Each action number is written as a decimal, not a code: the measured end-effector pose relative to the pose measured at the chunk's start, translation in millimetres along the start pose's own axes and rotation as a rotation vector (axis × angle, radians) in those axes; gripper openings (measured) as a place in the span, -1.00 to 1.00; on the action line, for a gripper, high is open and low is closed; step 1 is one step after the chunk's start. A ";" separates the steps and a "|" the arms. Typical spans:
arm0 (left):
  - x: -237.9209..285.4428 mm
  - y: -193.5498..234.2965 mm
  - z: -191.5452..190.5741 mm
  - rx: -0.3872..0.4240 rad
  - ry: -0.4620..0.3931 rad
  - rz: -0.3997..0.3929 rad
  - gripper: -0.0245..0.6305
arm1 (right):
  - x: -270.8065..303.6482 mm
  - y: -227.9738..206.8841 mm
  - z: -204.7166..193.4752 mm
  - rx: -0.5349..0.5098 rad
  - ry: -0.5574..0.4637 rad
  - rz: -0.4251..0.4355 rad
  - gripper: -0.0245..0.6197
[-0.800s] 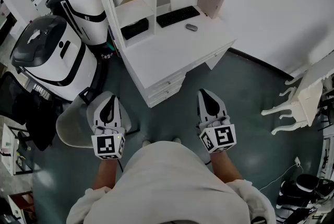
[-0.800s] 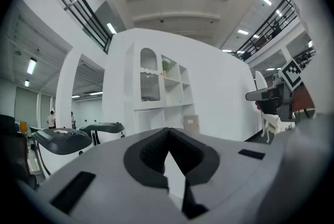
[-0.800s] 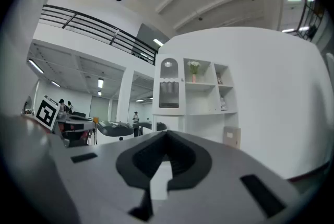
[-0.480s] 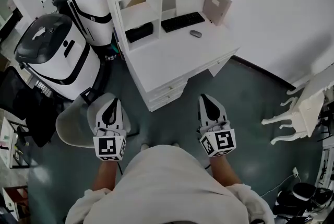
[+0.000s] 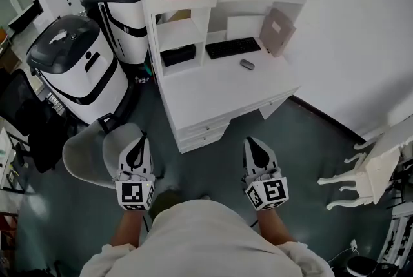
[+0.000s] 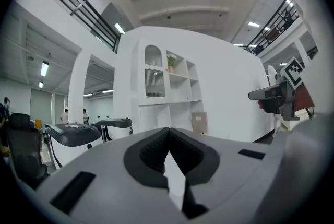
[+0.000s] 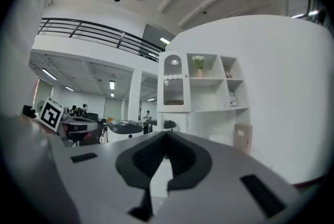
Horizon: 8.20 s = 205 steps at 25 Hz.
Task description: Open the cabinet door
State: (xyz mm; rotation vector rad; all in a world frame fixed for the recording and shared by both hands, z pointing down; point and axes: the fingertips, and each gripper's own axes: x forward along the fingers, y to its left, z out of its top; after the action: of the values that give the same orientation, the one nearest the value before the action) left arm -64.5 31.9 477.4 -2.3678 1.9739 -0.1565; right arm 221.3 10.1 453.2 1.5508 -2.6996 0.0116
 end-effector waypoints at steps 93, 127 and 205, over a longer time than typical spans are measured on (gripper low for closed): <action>163.6 135.9 -32.7 -0.055 0.027 0.044 -0.93 | 368.6 -103.3 258.4 -0.447 -0.264 -0.007 -0.52; 117.3 166.7 -45.4 -0.077 0.064 0.216 -0.93 | 493.9 -137.0 346.0 -0.617 -0.227 -0.061 -0.52; 163.0 155.2 -53.8 -0.093 0.075 0.107 -0.93 | 432.0 -90.9 354.6 -1.256 -0.311 0.014 -0.68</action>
State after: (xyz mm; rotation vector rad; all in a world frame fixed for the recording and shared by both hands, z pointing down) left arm -193.3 -155.3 521.2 -2.3360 2.1827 -0.1546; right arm 74.9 -416.1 110.3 1.0871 -1.9791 -1.6312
